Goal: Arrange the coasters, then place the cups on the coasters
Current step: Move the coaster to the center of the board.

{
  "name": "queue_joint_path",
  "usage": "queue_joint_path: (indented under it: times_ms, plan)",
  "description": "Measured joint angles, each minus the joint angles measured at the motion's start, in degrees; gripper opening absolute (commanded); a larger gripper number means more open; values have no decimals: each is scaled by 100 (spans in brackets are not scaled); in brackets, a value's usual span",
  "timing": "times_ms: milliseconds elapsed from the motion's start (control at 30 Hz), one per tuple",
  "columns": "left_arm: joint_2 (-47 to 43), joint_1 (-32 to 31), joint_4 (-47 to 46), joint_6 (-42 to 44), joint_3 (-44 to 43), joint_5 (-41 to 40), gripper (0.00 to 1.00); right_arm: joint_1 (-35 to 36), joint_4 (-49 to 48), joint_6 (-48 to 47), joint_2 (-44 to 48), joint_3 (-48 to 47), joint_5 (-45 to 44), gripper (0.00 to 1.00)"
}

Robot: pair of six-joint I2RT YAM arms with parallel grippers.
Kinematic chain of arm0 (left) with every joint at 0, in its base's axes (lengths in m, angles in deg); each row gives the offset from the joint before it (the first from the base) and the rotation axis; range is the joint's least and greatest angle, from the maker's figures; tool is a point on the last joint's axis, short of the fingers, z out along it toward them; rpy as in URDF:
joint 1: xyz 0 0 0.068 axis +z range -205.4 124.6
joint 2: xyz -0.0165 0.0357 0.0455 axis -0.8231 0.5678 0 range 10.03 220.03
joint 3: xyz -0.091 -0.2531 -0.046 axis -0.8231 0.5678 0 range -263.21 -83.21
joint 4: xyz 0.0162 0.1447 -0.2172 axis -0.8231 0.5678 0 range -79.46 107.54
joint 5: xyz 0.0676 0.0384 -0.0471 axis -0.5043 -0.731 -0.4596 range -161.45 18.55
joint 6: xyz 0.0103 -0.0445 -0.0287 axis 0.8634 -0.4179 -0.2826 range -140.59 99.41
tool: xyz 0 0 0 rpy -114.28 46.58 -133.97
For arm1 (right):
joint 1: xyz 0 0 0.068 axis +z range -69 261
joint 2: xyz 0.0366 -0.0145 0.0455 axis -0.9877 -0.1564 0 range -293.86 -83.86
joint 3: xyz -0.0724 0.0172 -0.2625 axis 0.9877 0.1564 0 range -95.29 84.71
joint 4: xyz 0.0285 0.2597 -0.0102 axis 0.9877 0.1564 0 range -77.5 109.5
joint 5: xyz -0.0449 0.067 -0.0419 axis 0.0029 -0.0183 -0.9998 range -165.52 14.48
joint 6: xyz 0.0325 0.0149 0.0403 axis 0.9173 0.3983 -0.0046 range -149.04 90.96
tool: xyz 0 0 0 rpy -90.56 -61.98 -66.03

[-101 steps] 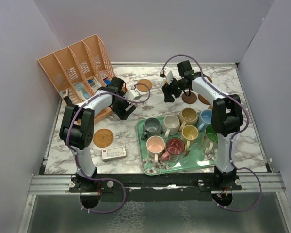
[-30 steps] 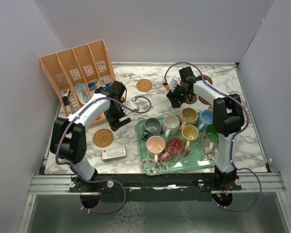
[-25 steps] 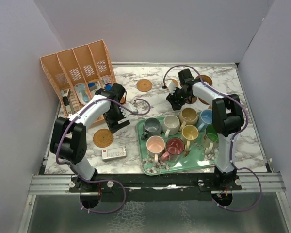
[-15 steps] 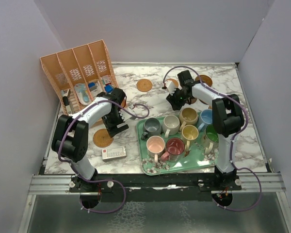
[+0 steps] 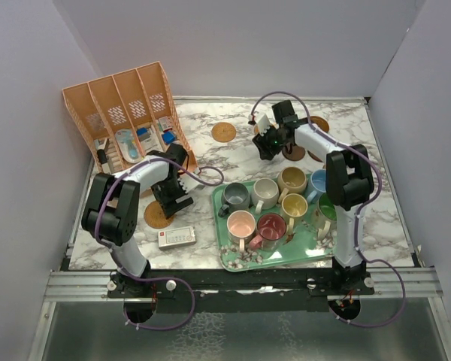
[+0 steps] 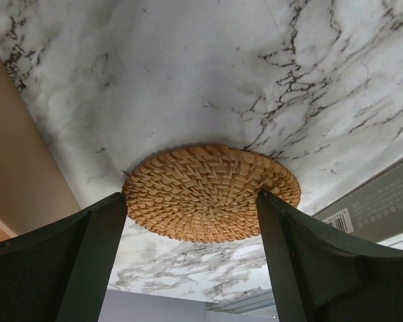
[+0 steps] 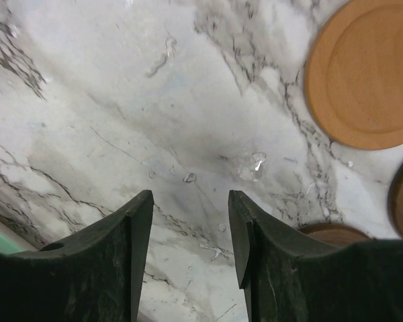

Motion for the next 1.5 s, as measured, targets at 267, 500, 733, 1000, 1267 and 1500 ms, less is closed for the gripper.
queue_joint_path:
  times_ms: [267, 500, 733, 1000, 1267, 1500]
  plan:
    - [306, -2, 85, 44, -166, -4, 77, -79, 179, 271, 26, -562, 426, 56]
    - [837, -2, 481, -35, -743, 109, 76, -586, 378, 444, 334, -614, 470, 56]
    - [1108, -44, 496, -155, -1198, 321, 76, -1036, 356, 546, 717, -487, 461, 56]
    - [1333, -197, 103, -385, -1698, 745, 76, -1095, 356, 621, 734, -413, 446, 56]
    - [1502, -291, -789, -813, -2044, 1126, 76, -1095, 367, 702, 734, -415, 459, 56]
    - [1561, -385, -1222, -949, -2116, 1252, 77, -1095, 382, 702, 817, -271, 457, 56]
